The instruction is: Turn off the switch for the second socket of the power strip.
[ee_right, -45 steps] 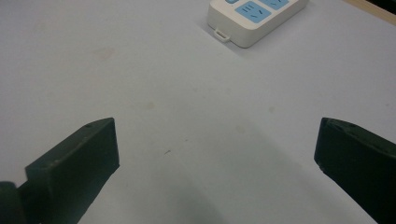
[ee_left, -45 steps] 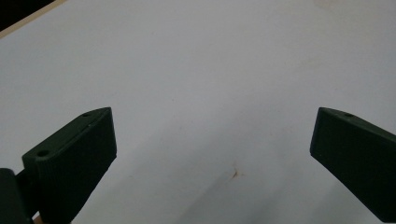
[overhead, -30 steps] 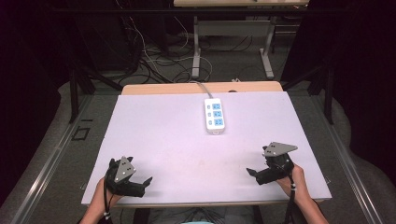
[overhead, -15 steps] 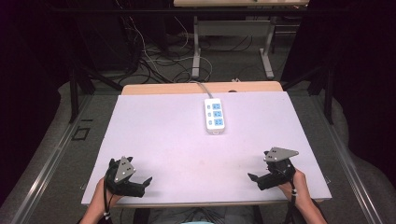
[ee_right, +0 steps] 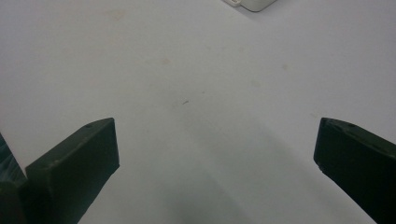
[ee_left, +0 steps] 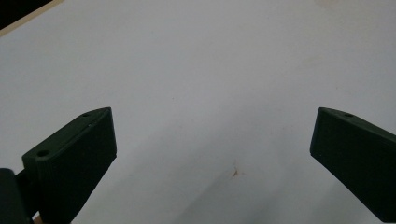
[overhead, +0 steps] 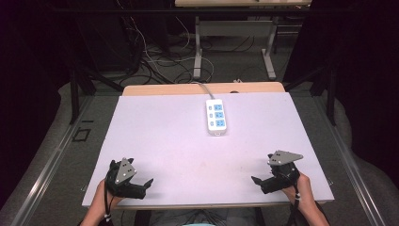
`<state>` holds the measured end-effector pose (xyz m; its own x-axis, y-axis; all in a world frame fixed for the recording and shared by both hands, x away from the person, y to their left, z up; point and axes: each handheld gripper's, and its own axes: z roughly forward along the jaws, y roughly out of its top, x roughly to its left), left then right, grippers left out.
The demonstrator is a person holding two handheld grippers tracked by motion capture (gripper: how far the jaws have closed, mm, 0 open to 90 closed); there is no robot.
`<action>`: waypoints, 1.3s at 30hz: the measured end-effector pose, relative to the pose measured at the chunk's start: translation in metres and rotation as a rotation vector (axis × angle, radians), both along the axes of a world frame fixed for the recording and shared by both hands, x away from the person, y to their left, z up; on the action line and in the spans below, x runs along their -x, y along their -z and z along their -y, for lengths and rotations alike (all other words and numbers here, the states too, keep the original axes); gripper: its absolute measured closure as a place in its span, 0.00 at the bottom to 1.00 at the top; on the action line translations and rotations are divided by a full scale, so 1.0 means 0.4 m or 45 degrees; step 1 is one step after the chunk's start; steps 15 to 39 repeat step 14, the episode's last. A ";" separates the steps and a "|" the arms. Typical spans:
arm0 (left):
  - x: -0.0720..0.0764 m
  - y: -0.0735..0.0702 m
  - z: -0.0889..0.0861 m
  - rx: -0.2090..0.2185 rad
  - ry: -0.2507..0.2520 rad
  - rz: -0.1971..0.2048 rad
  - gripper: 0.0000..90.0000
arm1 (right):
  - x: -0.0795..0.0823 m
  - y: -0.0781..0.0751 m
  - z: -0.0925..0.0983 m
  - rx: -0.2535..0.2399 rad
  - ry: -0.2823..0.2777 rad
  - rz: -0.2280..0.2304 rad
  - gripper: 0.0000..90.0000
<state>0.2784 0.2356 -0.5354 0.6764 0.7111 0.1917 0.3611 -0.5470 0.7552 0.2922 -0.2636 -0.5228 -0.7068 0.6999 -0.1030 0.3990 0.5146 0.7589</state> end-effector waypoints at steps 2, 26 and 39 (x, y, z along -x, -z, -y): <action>0.000 0.000 -0.001 -0.002 -0.003 0.003 0.00 | 0.001 0.000 0.003 0.001 -0.010 -0.003 0.00; -0.002 -0.002 -0.005 -0.009 -0.009 0.011 0.00 | 0.000 0.002 0.002 0.015 -0.026 -0.015 0.00; -0.002 -0.002 -0.005 -0.009 -0.009 0.011 0.00 | 0.000 0.002 0.002 0.015 -0.026 -0.015 0.00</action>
